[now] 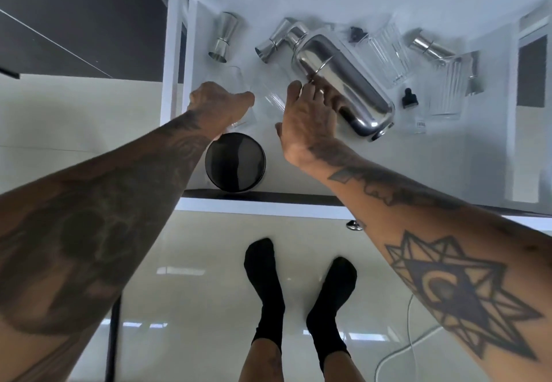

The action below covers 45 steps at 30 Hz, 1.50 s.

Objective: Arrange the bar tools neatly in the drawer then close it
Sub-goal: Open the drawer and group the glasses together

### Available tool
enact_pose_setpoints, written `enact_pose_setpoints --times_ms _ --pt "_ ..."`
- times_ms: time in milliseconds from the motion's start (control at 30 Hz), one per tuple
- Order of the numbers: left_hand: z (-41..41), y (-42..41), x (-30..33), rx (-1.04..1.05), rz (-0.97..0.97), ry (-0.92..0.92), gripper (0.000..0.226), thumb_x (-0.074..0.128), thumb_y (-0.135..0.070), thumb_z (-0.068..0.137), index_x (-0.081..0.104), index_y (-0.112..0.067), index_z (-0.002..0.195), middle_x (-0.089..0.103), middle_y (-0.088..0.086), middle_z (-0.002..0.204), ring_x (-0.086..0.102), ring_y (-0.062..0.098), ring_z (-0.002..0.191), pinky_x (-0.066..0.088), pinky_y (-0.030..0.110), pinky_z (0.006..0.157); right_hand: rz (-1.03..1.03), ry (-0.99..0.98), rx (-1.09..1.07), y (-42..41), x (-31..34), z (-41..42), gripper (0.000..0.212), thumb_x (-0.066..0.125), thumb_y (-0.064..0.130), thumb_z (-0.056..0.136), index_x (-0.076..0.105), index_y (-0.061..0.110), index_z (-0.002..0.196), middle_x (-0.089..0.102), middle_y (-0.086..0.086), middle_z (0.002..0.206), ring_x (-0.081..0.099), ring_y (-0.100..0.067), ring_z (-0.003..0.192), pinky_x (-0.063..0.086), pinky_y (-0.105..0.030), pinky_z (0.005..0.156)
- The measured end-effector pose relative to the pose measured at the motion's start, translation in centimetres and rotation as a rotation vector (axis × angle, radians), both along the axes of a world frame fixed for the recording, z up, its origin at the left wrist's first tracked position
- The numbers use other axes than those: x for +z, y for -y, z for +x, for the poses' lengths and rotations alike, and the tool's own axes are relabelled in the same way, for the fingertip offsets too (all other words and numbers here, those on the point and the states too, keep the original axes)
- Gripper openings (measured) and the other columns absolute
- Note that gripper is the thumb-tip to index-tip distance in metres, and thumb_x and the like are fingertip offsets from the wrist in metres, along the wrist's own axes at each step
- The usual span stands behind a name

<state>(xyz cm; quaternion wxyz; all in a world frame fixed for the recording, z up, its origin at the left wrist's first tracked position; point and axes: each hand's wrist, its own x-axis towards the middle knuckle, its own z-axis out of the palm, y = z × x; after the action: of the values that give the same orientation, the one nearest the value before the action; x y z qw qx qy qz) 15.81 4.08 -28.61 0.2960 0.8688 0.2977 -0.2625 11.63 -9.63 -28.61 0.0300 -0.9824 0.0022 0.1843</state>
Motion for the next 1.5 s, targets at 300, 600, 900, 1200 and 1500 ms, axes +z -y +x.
enact_pose_setpoints --times_ms 300,600,900,1200,1500 --pt "-1.5 0.4 2.6 -0.038 0.133 0.184 0.072 0.07 -0.045 0.069 0.049 -0.002 0.124 0.046 0.003 0.099 0.047 0.021 0.087 0.037 0.027 0.056 0.251 0.075 -0.084 1.3 1.4 -0.6 0.062 0.06 0.028 0.091 0.029 0.006 0.14 0.046 -0.016 0.129 0.05 -0.03 0.114 0.039 -0.035 0.074" --pt "-6.8 4.2 10.9 -0.349 0.039 0.532 0.079 0.075 -0.044 0.072 0.042 -0.016 0.138 0.057 0.014 0.123 0.054 0.022 0.103 0.044 0.03 0.078 0.559 0.387 -0.17 15.8 10.0 -7.7 0.057 0.071 0.02 0.08 0.054 0.006 0.133 0.054 -0.021 0.111 0.058 -0.031 0.098 0.054 -0.044 0.087" --pt "-11.0 18.5 8.1 -0.724 -0.122 0.49 0.066 0.08 -0.03 0.067 0.056 -0.014 0.127 0.056 0.013 0.119 0.053 0.03 0.111 0.044 0.037 0.097 0.3 0.151 -0.22 27.4 10.5 -11.1 0.056 0.08 0.015 0.067 0.058 0.006 0.118 0.054 -0.016 0.114 0.062 -0.03 0.088 0.045 -0.024 0.081" --pt "-10.1 23.9 4.8 -1.068 0.008 0.292 0.069 0.084 -0.026 0.071 0.051 -0.008 0.129 0.041 0.019 0.14 0.036 0.035 0.134 0.046 0.048 0.103 0.208 -0.07 -0.121 27.9 7.5 -9.7 0.058 0.08 0.019 0.07 0.048 0.009 0.118 0.045 -0.012 0.116 0.056 -0.032 0.097 0.048 -0.031 0.076" --pt "-11.0 26.7 4.7 -1.184 0.093 0.304 0.068 0.084 -0.017 0.073 0.044 -0.006 0.128 0.045 0.018 0.126 0.058 0.033 0.103 0.053 0.041 0.079 0.168 -0.157 -0.094 28.3 7.3 -9.3 0.066 0.083 0.024 0.072 0.046 0.013 0.125 0.048 -0.012 0.121 0.06 -0.031 0.1 0.046 -0.028 0.073"
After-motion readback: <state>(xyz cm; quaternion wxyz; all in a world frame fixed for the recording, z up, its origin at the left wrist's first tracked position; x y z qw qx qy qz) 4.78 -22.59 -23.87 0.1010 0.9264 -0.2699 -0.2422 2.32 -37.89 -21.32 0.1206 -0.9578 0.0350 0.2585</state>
